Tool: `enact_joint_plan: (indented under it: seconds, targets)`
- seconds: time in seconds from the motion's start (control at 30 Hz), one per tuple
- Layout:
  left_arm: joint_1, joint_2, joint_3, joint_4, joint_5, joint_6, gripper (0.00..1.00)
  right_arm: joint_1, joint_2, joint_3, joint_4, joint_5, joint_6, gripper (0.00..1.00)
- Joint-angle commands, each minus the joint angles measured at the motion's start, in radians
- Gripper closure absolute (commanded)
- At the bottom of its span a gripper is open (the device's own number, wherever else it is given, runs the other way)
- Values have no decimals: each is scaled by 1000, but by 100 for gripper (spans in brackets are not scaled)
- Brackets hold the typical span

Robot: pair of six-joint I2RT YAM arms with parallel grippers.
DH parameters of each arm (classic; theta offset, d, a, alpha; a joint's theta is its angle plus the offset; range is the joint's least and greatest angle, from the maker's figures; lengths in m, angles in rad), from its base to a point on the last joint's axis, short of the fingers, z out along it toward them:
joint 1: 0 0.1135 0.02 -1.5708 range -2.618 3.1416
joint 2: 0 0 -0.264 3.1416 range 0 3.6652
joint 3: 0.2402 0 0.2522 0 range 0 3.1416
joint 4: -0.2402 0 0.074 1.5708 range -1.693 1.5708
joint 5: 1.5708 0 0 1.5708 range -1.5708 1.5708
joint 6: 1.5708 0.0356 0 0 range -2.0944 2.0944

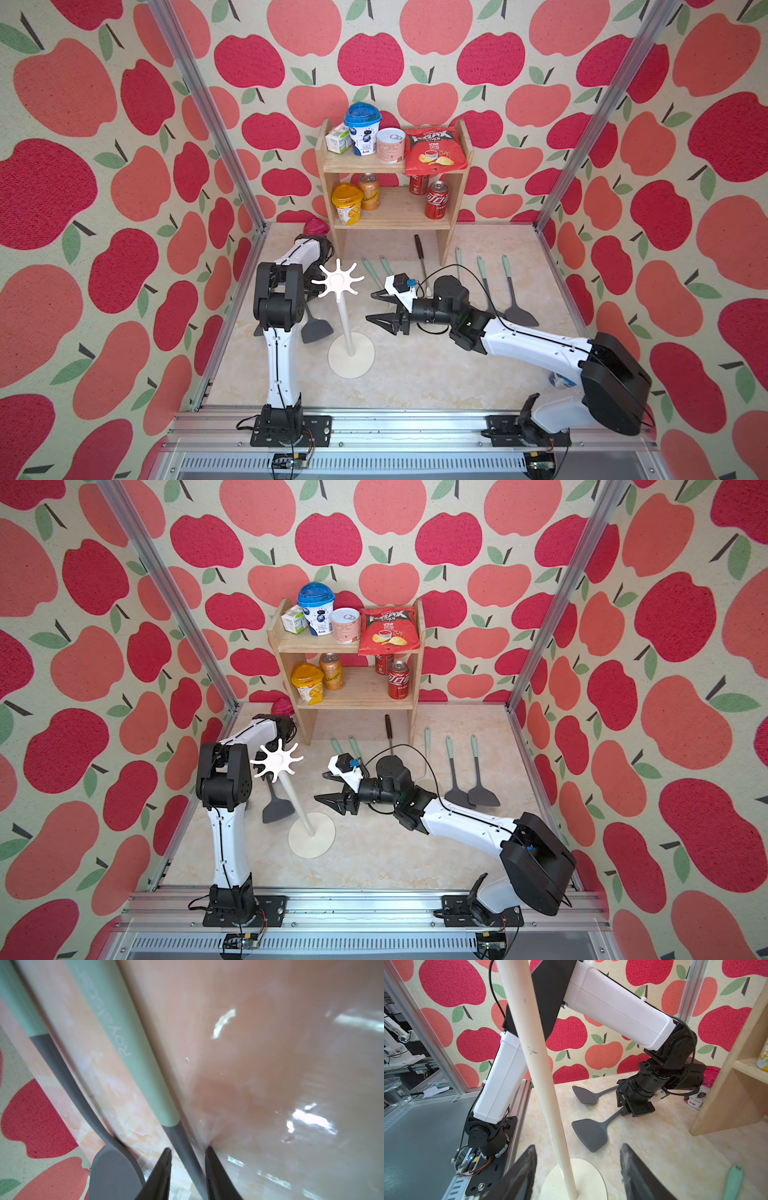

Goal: Take the spatula off the kitchen utensil rack
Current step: Place the spatula at the center of the board, then reset both arms

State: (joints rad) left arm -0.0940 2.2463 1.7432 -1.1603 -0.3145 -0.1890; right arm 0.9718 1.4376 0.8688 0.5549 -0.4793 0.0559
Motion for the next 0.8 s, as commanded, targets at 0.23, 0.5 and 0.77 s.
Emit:
enact_joint_plan:
  seconds: [0.23, 0.5, 0.77]
  targets:
    - [0, -109, -86, 142, 168, 22, 53, -27, -67, -40, -36, 75, -7, 19]
    - [13, -297, -178, 249, 200, 11, 24, -120, -114, -78, -62, 146, 66, 0]
    - [54, -433, -280, 351, 227, 5, 5, -307, -175, -110, -186, 275, 149, 0]
